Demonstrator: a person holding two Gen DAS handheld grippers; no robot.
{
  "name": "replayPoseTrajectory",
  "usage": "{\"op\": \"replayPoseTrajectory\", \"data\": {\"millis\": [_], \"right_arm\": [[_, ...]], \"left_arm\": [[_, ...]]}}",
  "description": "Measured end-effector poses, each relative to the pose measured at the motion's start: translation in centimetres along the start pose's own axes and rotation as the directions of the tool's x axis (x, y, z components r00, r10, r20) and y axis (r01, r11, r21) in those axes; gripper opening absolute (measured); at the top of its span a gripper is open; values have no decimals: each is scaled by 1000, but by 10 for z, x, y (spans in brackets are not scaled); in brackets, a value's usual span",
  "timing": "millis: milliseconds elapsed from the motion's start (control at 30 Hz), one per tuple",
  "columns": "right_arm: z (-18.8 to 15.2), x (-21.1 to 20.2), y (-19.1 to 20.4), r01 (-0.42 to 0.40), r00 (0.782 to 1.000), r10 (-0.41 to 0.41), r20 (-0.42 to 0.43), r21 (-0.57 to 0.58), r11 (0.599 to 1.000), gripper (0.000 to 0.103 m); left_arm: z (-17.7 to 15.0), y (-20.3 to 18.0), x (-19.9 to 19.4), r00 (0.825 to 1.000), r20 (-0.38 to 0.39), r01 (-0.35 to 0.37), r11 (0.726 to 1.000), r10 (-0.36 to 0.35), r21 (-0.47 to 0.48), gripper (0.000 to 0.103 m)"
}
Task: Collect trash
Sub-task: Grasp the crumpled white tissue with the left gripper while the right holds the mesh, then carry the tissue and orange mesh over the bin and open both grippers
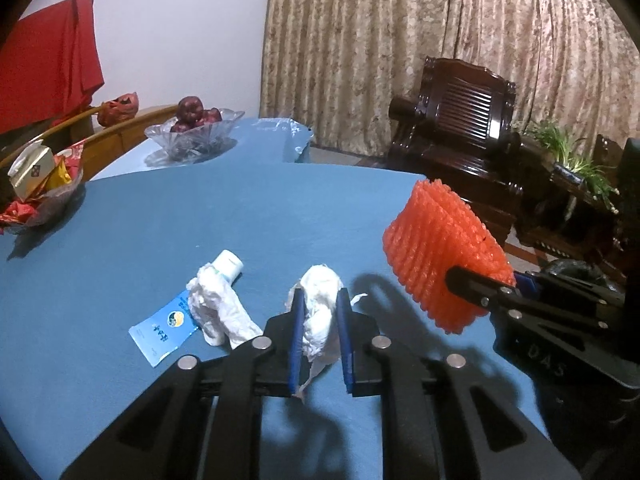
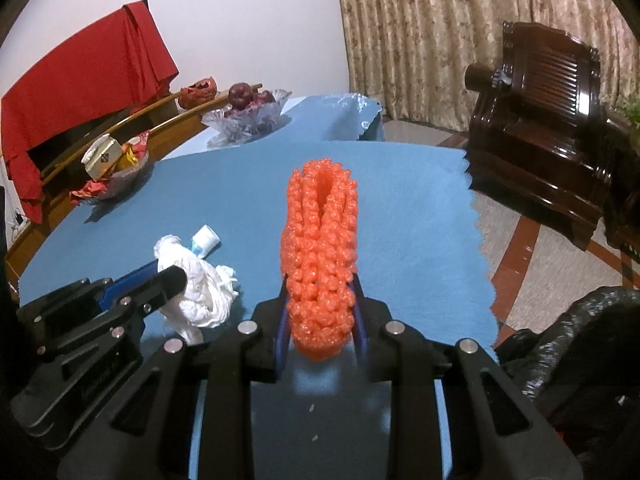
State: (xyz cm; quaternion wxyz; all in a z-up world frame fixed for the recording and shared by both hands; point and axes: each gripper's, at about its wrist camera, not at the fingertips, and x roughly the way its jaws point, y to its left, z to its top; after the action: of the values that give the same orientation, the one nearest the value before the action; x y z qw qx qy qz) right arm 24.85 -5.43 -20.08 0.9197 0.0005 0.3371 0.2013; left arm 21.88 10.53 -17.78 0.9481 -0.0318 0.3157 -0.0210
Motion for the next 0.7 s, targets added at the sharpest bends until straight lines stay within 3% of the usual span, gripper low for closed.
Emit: {"op": "replayPoseTrajectory", "data": {"millis": [700], "right_arm": [[-1,-110,-1,11,997,-10,82,-5,1000,25]], "left_arm": [[18,-22,-76,998,54,25,1000,-25,2,16]]}}
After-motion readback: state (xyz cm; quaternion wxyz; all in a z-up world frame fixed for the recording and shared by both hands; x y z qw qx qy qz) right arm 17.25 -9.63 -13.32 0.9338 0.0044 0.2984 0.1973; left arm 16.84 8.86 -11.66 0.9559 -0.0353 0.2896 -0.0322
